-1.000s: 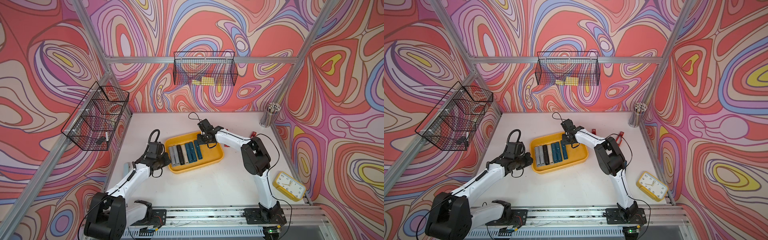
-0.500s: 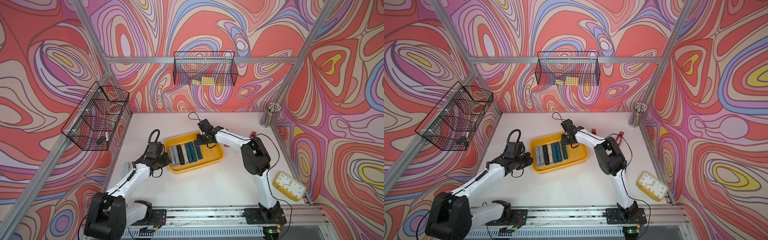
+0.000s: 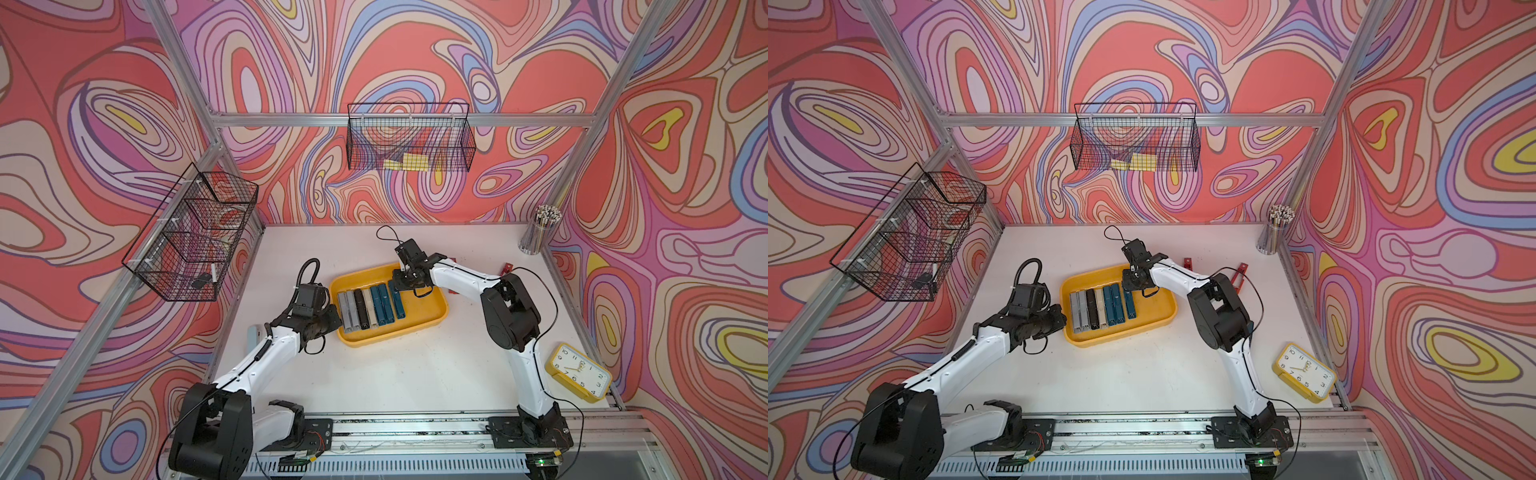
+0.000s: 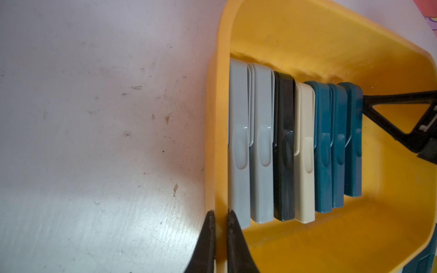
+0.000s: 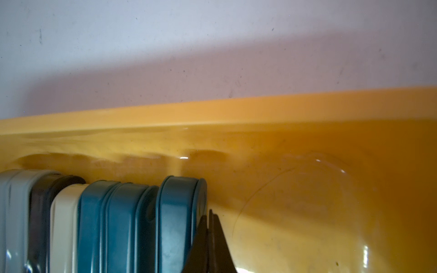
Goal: Put the pruning pliers into the storage box
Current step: Place the pruning pliers in the storage box.
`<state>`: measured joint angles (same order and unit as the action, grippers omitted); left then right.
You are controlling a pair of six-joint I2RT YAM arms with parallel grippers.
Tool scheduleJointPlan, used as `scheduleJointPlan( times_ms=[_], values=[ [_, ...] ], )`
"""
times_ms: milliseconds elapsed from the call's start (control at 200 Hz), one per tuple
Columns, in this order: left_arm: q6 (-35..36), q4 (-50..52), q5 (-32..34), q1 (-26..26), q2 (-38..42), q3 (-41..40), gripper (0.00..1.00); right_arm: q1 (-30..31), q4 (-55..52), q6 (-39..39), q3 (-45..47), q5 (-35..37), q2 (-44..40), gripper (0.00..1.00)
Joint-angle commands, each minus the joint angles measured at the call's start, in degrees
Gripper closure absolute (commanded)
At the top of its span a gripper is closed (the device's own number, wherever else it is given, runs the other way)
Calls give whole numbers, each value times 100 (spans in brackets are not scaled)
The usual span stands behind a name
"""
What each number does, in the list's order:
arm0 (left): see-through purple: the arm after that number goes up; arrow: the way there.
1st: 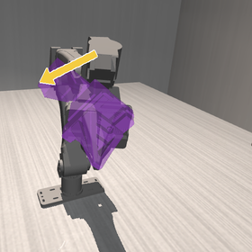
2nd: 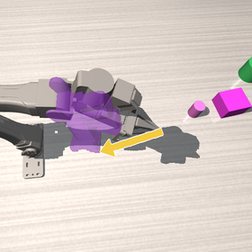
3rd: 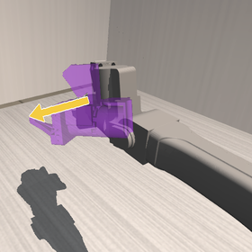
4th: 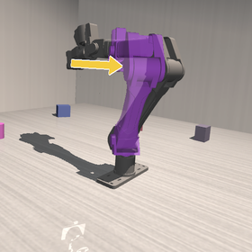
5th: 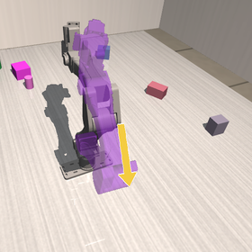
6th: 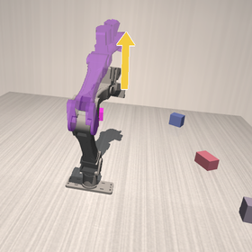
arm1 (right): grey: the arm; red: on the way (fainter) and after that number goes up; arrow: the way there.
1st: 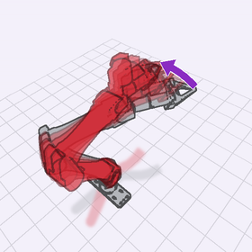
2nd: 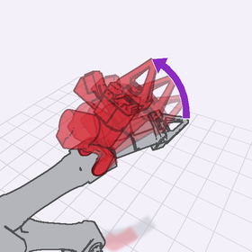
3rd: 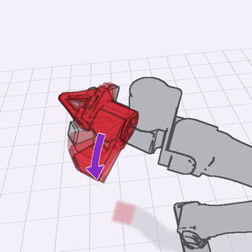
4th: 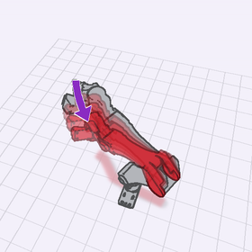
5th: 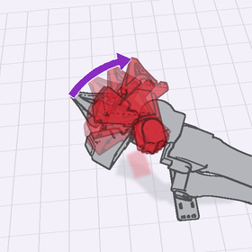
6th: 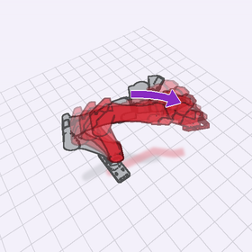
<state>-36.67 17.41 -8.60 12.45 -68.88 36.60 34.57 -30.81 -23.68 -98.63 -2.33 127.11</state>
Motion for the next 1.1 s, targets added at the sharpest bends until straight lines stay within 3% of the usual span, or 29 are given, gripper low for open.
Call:
scheduleJointPlan(
  times_ms=[0, 1097],
  values=[
    [7, -24, -84, 38, -128, 5, 100, 15, 23, -61, 46, -67, 188, 94],
    [-15, -50, -95, 38, -114, -32, 100, 178, -109, -111, 10, -22, 153, 94]
  ],
)
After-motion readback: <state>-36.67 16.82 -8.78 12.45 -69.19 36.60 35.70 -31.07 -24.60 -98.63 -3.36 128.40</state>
